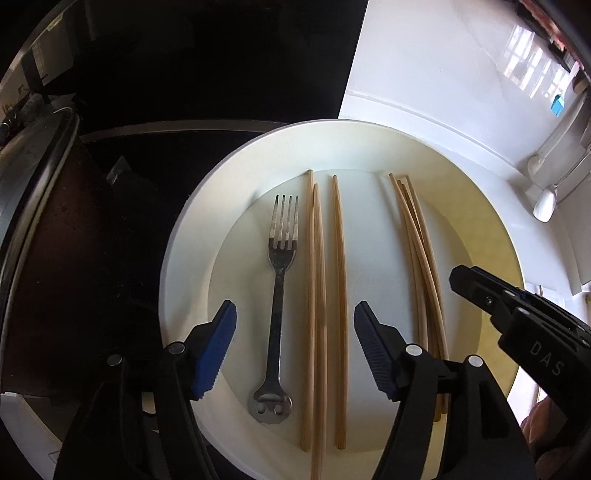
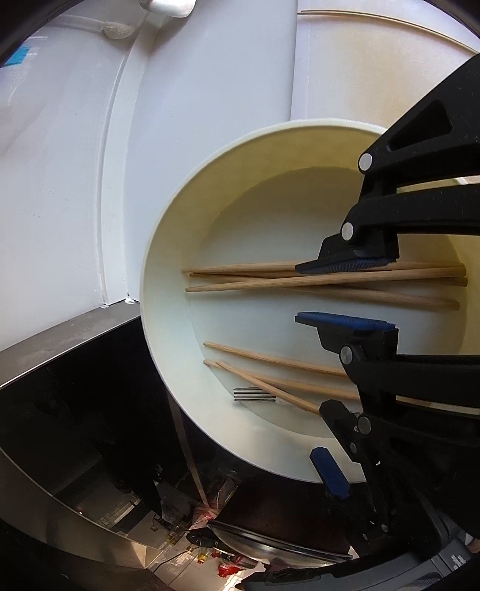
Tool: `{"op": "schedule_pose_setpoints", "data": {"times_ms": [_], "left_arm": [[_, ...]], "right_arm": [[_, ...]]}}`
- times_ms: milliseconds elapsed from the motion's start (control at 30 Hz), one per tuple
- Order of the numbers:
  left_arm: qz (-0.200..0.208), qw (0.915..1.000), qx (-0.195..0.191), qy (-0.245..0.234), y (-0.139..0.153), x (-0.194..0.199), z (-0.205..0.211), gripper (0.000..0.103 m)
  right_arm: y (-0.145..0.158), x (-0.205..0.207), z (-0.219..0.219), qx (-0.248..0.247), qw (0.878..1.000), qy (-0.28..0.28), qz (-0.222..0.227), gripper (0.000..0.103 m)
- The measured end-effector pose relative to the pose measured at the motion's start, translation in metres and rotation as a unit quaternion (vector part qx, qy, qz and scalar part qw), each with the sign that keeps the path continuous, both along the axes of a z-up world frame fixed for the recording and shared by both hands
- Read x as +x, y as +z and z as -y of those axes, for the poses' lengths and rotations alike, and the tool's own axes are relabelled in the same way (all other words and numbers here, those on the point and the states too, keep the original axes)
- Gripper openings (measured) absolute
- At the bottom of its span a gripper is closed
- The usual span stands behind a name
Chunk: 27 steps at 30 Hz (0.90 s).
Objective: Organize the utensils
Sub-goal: 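Lower both chopsticks into the water and open both tools, then move both open tools back over the last chopsticks on the board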
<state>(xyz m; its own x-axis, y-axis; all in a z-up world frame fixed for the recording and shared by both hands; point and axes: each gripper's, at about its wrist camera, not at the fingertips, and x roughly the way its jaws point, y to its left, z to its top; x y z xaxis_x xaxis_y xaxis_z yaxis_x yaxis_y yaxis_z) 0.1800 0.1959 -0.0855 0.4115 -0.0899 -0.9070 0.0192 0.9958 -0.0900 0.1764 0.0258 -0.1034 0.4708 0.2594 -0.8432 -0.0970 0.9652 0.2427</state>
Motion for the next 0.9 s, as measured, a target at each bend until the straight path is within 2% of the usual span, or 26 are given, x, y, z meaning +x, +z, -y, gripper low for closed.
{"op": "schedule_pose_setpoints", "data": {"times_ms": [133,233,400,633,900], "left_arm": [[0.007,0.9999,0.006,0.009,0.008,-0.007,-0.005,0.076],[0.013,0.9998,0.007,0.012,0.014,-0.011,-0.006,0.080],[0.022,0.9995,0.002,0.021,0.027,-0.021,-0.007,0.085],[0.039,0.9992,-0.001,0.010,0.047,-0.037,0.000,0.089],[0.056,0.9984,-0.001,-0.013,0.063,-0.054,0.007,0.090]], "right_arm": [[0.015,-0.011,0.007,-0.007,1.000,-0.005,0.022,0.029],[0.024,-0.022,0.010,-0.016,0.999,-0.004,0.039,0.040],[0.033,-0.040,0.012,-0.025,0.998,-0.004,0.051,0.048],[0.038,-0.065,0.020,-0.024,0.998,-0.014,0.052,0.053],[0.040,-0.093,0.034,-0.020,0.997,-0.051,0.046,0.058]]}}
